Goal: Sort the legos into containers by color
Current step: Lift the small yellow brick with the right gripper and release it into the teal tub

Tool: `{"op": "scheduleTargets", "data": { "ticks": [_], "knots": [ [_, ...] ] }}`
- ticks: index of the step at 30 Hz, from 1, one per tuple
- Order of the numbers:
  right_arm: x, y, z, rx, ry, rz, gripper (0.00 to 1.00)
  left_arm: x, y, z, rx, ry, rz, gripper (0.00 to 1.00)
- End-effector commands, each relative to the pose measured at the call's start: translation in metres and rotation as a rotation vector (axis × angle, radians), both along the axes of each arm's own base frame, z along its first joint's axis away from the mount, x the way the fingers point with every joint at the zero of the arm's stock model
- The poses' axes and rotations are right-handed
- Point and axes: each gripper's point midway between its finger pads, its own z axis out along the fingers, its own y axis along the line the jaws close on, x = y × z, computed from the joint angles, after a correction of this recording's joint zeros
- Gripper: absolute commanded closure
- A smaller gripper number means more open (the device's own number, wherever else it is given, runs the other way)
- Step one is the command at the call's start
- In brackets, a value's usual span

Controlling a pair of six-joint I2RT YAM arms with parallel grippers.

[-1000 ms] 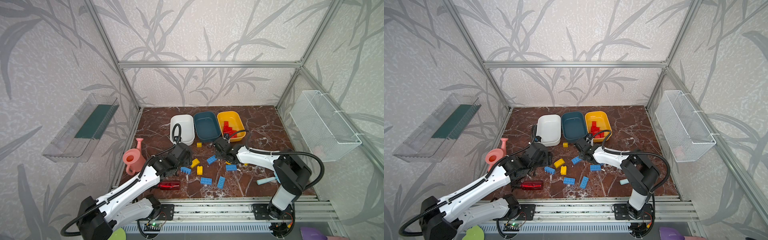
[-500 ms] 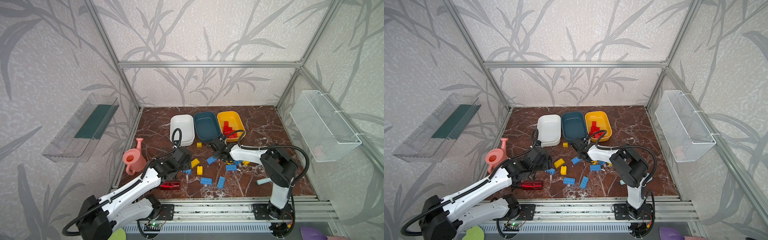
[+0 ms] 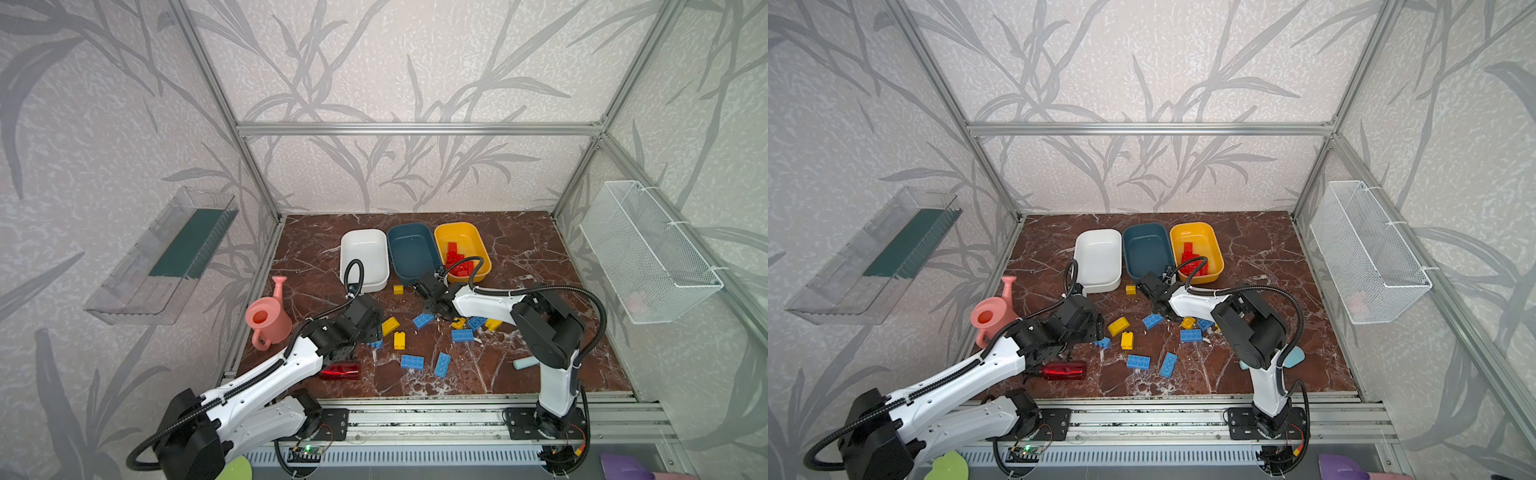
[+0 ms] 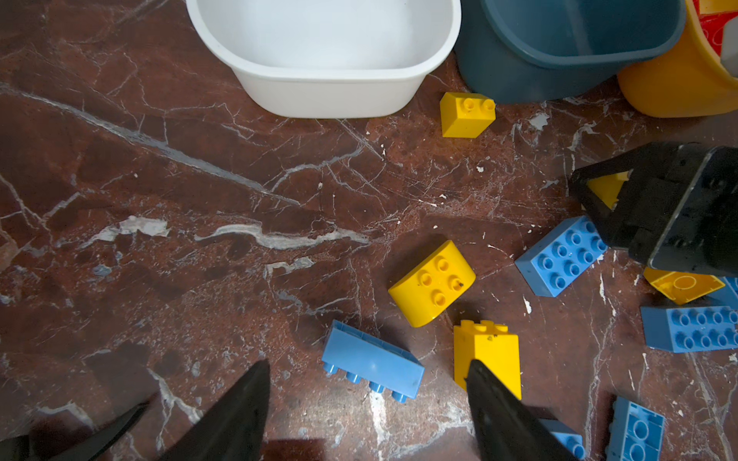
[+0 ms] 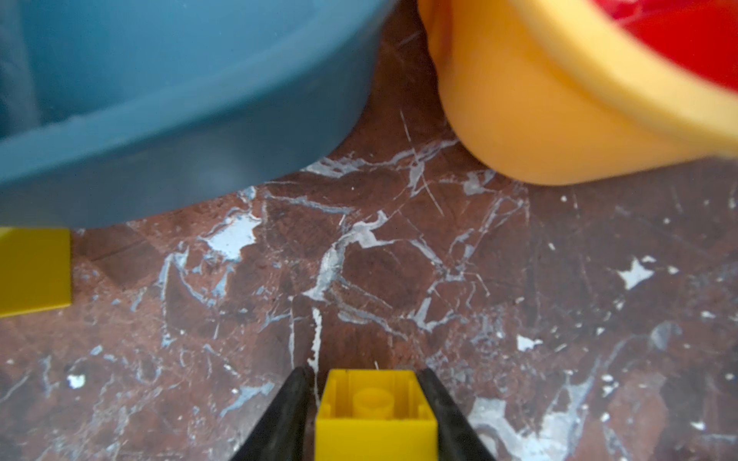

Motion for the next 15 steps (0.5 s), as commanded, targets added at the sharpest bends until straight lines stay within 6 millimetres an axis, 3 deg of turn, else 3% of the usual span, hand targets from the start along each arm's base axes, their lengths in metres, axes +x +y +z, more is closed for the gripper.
{"op": "scheduleTargets", "data": {
  "ticks": [1, 8, 15],
  "knots": [
    [-0.003, -0.002, 0.001, -0.028, 0.007, 0.012, 0.59, 0.001, 0.003, 0.001, -0.005, -0.008, 0.025, 0.23],
    [-0.001, 0.005, 0.022, -0.011, -0.016, 0.074, 0.74, 0.001, 0.001, 0.004, -0.009, -0.011, 0.019, 0.23],
    [0.006, 0.027, 0.073, 0.072, -0.104, 0.226, 0.77, -0.004, 0.004, 0.009, -0.01, -0.013, 0.006, 0.23]
  ]
}}
